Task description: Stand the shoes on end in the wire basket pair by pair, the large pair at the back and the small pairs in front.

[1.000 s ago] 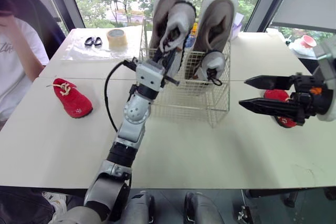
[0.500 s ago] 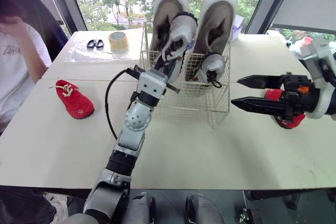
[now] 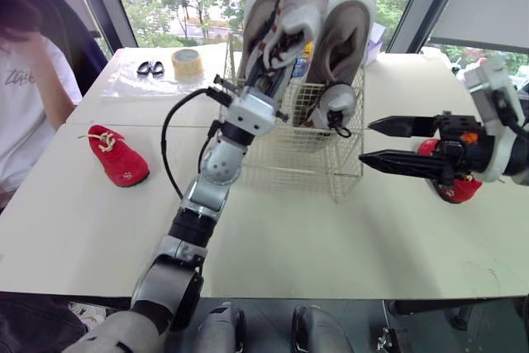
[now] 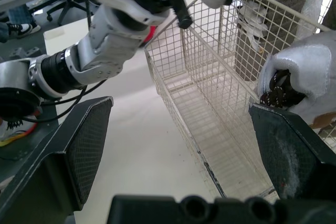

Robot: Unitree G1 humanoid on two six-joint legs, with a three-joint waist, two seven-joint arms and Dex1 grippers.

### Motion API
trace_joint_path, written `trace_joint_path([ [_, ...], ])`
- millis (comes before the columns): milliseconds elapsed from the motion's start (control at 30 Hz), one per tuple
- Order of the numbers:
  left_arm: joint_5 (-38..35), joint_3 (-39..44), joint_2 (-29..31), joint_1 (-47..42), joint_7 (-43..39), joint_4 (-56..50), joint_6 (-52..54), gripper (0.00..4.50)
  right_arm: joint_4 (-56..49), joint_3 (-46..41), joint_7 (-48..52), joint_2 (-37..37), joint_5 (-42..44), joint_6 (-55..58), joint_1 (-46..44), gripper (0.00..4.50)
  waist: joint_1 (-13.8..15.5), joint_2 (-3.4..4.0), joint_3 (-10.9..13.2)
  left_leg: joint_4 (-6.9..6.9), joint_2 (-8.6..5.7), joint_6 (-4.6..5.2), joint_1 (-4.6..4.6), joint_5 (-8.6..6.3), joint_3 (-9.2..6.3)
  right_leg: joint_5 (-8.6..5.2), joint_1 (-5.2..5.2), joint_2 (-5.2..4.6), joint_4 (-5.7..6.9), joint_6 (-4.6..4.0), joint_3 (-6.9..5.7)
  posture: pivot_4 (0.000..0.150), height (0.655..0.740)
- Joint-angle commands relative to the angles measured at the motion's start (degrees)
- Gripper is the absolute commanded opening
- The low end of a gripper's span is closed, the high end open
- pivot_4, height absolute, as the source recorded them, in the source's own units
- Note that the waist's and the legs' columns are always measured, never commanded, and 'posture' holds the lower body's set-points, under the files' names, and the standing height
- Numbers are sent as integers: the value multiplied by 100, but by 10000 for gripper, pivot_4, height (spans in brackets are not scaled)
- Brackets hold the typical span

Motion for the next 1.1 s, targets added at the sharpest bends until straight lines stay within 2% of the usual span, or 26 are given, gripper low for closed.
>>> trace_joint_path([
  [33,-37,29,-26,-101,104,564,-297,528,-125,-254,-95,-19,113,-51,-15,45000,-2,0,0,0,1,1,0,0,0,1,-1,0,0,1,-1,1500,7400],
  [200,-256,32,-101,-68,-71,1031,-352,528,-202,-307,-218,1,195,-37,68,45000,4,0,0,0,1,0,0,0,0,1,1,0,0,1,-2,1500,7400],
  [300,-373,53,-165,80,-144,912,-204,528,-211,-321,-267,3,241,-46,98,45000,7,1,-1,1,0,0,2,0,0,-2,5,-2,-2,-6,-2,1500,7400],
  [333,-438,63,-193,165,-171,766,-134,10870,-206,-329,-265,0,242,-53,111,45000,6,1,-1,1,1,1,3,0,0,-3,6,-2,-5,-12,-2,1500,7400],
  [400,-577,72,-235,338,-271,458,38,20057,-194,-318,-262,6,228,-73,123,45000,-1,2,-1,1,1,0,4,0,0,-3,8,-2,-7,-14,-1,1500,7400],
  [533,-726,37,-267,749,-434,-341,586,41522,-183,-292,-255,40,210,-111,146,45000,-5,2,-1,0,2,1,4,0,0,-1,6,0,-7,-10,-1,1500,7400],
  [567,-780,25,-273,883,-485,-611,779,44401,-176,-263,-252,61,191,-130,138,45000,-1,2,-1,0,2,1,3,0,0,-1,6,0,-7,-10,-1,1500,7400],
  [867,-960,19,-38,1693,-955,-2582,2179,44401,-18,-57,-166,181,3,-289,-13,45000,0,2,-1,0,2,3,-1,-1,0,-3,7,1,-18,-14,-2,1500,7400],
  [1100,-1499,211,864,1948,-1875,-4361,3509,44401,398,-1,-215,280,-599,-658,-121,45000,-11,3,-1,-1,3,2,0,-2,0,-8,7,4,-19,-22,-1,1500,7400],
])
